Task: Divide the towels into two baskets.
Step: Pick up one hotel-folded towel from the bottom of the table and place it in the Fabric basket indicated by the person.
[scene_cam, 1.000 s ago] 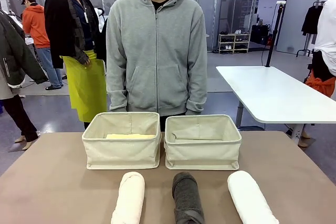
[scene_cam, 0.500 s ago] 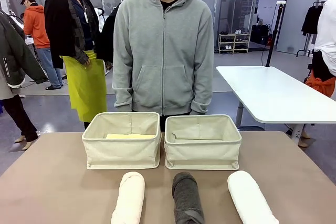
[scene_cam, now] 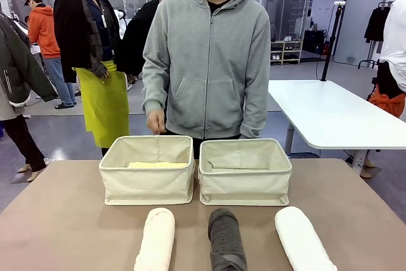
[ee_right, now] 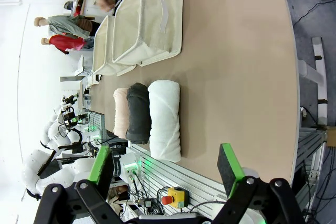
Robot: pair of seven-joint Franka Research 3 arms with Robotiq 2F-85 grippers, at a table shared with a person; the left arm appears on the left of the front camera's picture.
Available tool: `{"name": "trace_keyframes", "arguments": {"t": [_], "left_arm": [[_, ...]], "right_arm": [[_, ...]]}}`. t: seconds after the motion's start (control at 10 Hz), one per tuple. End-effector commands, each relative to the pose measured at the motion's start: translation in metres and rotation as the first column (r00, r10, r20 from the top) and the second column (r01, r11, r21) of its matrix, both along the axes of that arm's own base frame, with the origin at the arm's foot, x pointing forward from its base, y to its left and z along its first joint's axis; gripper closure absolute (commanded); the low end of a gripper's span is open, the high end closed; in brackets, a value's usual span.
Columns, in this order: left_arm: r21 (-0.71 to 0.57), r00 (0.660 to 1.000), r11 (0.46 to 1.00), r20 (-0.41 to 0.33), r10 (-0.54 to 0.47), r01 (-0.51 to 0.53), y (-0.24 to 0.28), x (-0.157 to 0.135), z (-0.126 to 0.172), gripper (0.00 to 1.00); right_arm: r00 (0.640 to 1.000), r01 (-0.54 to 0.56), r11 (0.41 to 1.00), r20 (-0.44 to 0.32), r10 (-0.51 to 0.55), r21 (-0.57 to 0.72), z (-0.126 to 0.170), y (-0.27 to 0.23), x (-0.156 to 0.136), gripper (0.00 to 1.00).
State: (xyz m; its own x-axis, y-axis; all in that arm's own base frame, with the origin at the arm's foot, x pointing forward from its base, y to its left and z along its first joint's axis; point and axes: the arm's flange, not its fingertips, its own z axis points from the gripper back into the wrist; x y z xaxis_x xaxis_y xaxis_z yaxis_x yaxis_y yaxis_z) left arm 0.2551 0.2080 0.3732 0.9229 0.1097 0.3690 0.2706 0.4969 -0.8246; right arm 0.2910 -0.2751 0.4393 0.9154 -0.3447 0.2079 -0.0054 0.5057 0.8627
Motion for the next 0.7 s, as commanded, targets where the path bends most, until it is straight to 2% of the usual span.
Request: {"name": "trace_keyframes", "arguments": {"t": [0.0, 0.4, 0.5, 0.6], "left_arm": [[-0.006, 1.0, 1.0, 0.001, -0.002, 0.002, 0.0, -0.001, -0.001, 0.0], [0.0, 1.0, 1.0, 0.0, 0.0, 0.0, 0.0, 0.0, 0.0, 0.0], [-0.018, 1.0, 1.0, 0.01, -0.005, 0.005, -0.019, 0.006, 0.005, 0.0], [0.034, 0.998, 0.999, -0.048, 0.04, -0.039, -0.04, 0.008, 0.007, 0.0]], "right_arm": [[1.0, 0.0, 1.0, 0.012, 0.0, 0.007, 0.003, 0.001, -0.002, 0.0], [1.0, 0.0, 1.0, 0.012, 0.0, 0.007, 0.003, 0.001, -0.002, 0.0], [1.0, 0.0, 1.0, 0.012, 0.0, 0.007, 0.003, 0.001, -0.002, 0.0], [1.0, 0.0, 1.0, 0.012, 0.0, 0.007, 0.003, 0.001, -0.002, 0.0]]}}
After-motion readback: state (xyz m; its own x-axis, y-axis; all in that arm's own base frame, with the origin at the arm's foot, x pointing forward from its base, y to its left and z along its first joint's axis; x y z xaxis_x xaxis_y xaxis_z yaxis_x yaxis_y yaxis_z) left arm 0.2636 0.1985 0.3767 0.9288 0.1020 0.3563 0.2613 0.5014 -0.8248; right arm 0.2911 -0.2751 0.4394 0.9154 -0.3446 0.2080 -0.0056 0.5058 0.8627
